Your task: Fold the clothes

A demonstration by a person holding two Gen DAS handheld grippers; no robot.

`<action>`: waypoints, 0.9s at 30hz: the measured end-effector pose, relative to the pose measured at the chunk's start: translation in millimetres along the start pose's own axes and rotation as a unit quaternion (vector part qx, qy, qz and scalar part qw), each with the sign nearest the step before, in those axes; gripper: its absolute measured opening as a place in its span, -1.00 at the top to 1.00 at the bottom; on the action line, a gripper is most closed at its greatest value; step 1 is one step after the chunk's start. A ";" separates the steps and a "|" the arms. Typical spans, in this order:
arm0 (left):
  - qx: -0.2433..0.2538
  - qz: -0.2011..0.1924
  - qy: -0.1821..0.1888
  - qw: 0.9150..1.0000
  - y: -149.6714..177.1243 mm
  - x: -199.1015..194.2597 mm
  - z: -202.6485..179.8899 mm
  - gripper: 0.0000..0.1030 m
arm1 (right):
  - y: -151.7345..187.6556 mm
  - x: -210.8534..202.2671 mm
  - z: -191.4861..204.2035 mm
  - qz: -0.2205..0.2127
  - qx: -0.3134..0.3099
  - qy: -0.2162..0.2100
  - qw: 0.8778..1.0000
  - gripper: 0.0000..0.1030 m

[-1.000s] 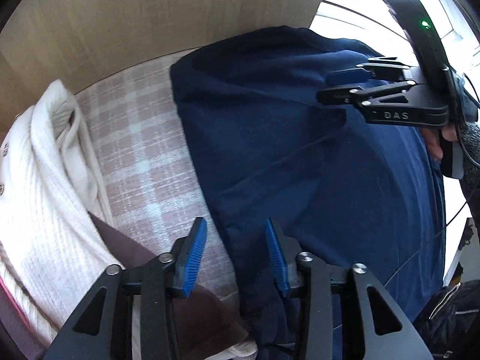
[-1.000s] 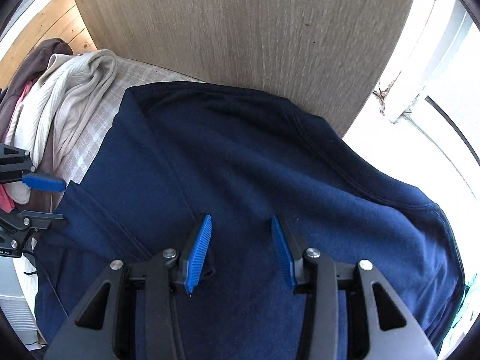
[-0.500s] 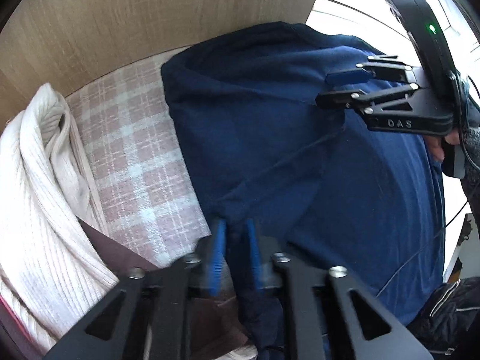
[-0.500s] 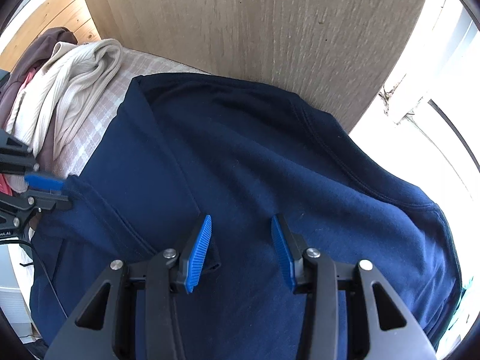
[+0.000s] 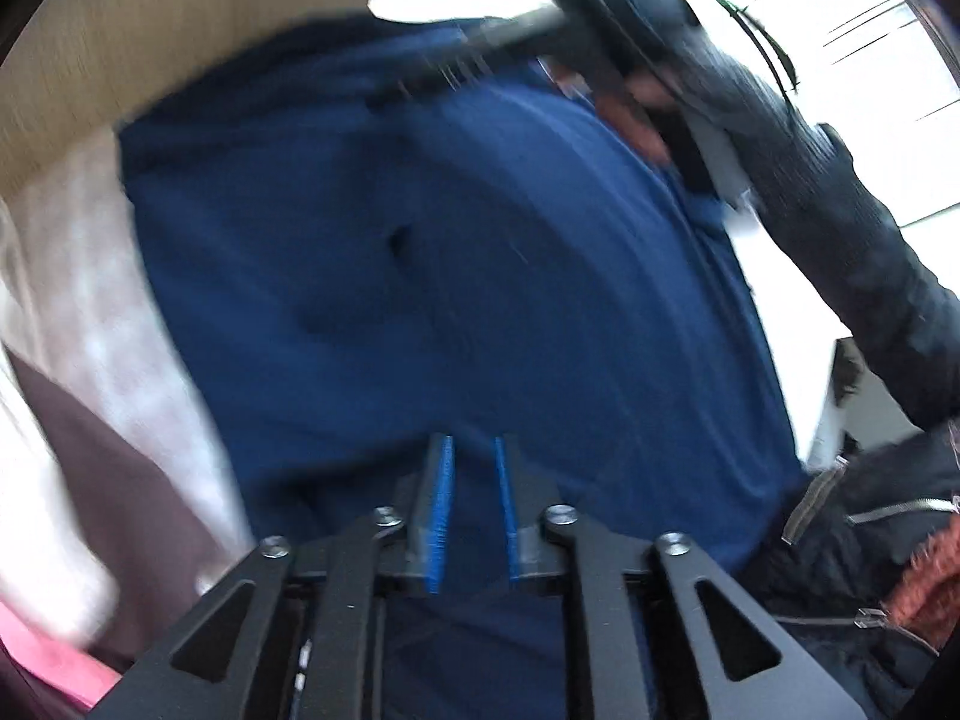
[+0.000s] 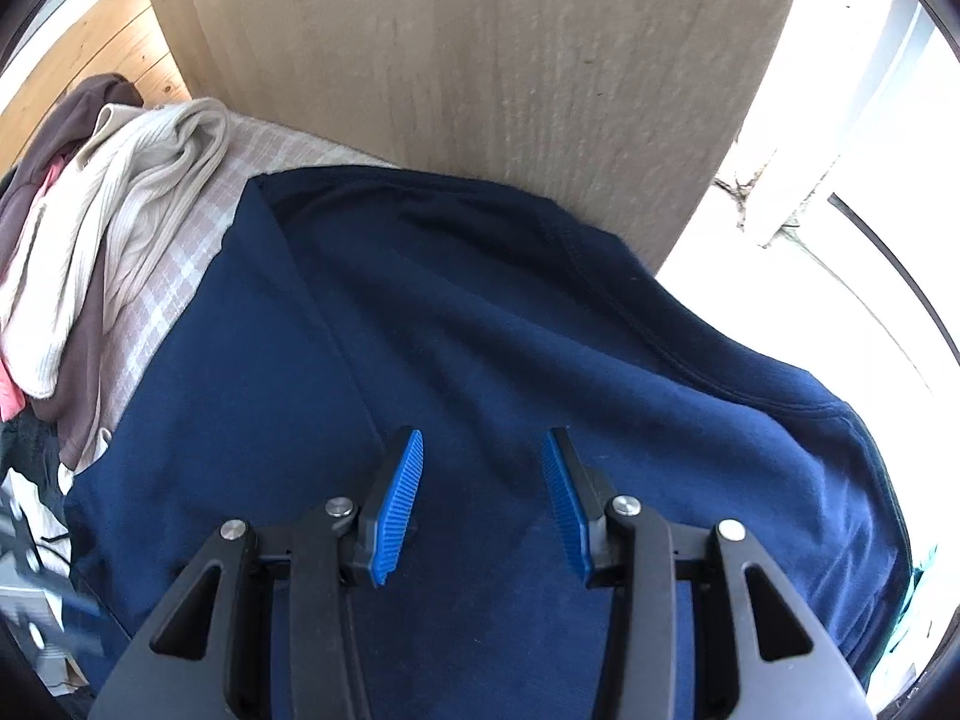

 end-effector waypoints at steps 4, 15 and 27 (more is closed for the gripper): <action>-0.032 -0.004 -0.056 0.998 36.2 -24.0 -10.7 0.56 | 2.8 -5.7 11.2 -0.009 -0.026 -0.025 0.999 0.19; -0.226 -0.046 -0.143 0.962 238.1 -73.8 32.4 0.48 | 22.5 15.1 61.0 0.017 -0.106 -0.025 0.994 0.18; -0.360 -0.023 -0.125 0.924 431.9 -30.7 -38.1 0.45 | 51.4 6.8 170.8 0.034 -0.147 -0.093 0.984 0.18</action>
Point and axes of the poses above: each gripper's, at about its wrist camera, not at the fingertips, and x roughly the way its jaws point, z to its left, y to its underside, the point moved 2 cm from there along x, roughly the way its jaws point, and after that the axes turned 12 degrees about -y, right-handed, at the moved point
